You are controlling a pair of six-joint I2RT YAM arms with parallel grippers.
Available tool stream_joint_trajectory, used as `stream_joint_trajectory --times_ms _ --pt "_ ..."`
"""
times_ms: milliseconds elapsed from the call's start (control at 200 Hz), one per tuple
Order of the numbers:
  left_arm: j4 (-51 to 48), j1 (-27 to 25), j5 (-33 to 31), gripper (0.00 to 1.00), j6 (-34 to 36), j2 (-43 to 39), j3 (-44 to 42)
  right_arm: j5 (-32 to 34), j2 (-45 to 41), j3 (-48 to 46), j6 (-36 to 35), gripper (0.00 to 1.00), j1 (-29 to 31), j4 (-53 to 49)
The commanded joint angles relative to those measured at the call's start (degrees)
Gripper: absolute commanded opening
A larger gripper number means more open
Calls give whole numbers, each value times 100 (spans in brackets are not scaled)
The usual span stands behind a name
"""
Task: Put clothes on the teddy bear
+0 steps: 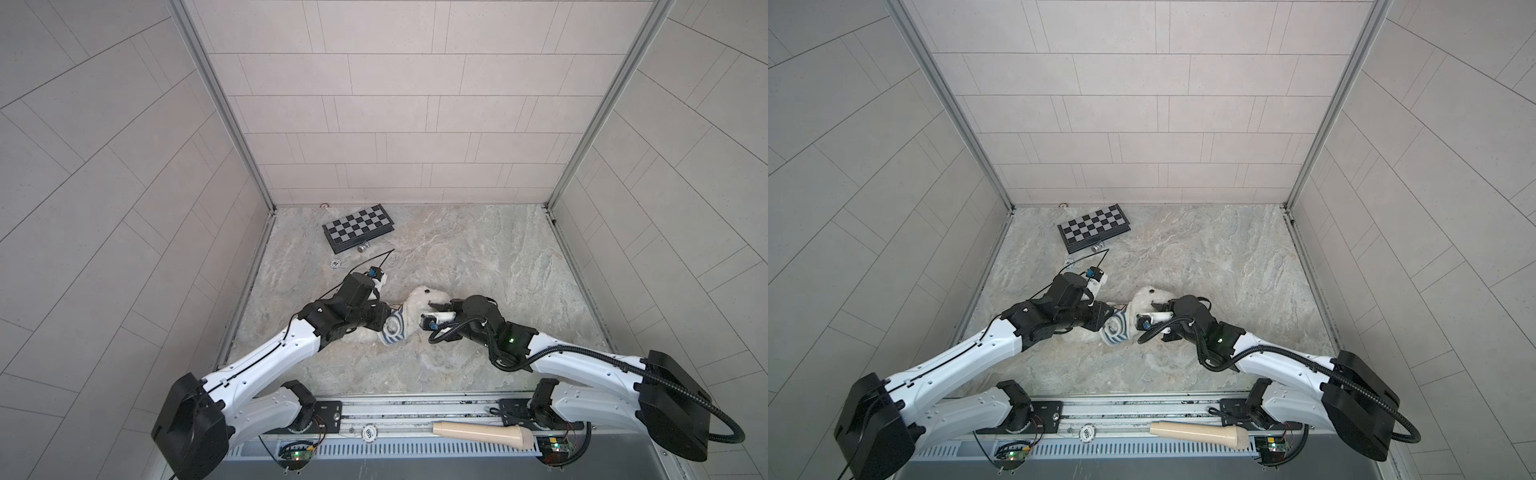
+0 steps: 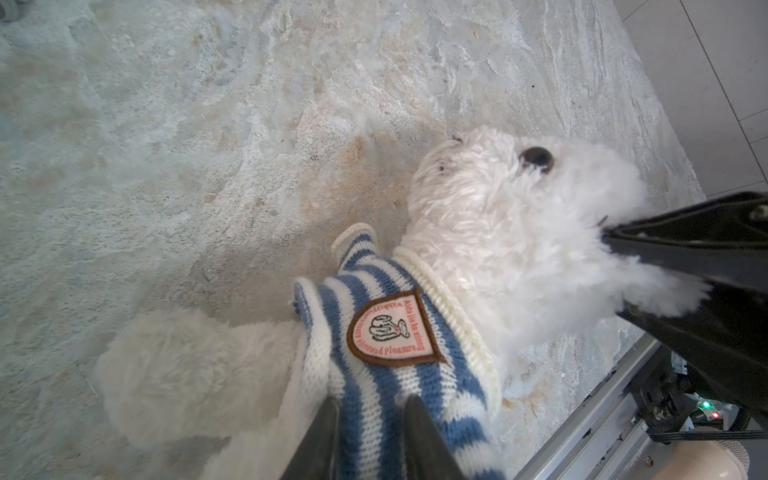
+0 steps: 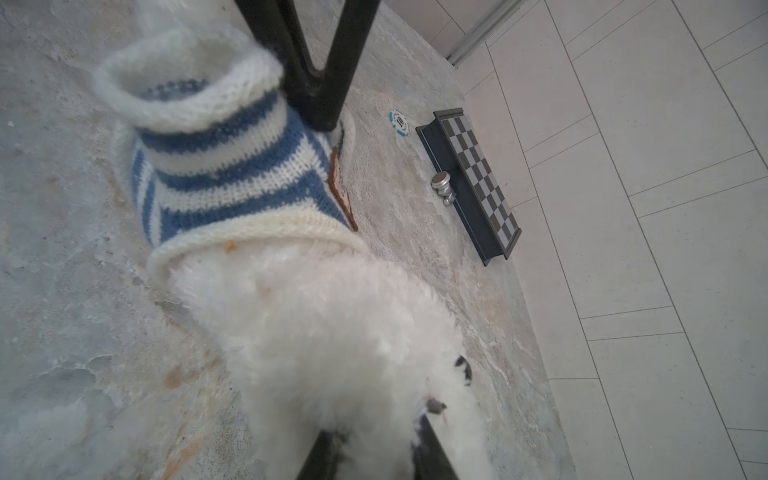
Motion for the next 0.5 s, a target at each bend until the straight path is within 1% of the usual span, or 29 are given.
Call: stream_joint_trajectory --times_ms 0,155,280,285,401,496 --pt "245 -122 86 28 -212 -36 -210 158 90 -63 9 32 16 499" --pt "498 -284 64 27 -437 -36 -396 272 -76 -213 299 52 -12 641" --pt "735 -419 97 26 -624 29 -472 294 -367 -371 590 67 -85 514" --pt "742 -422 97 26 -633 31 -473 294 -378 -375 691 67 -85 511" --pt "937 -545 80 25 -763 98 -521 225 -749 -649 1393 72 -230 625" --pt "1064 -598 80 25 -844 186 -541 130 -1089 -786 2125 73 -453 530"
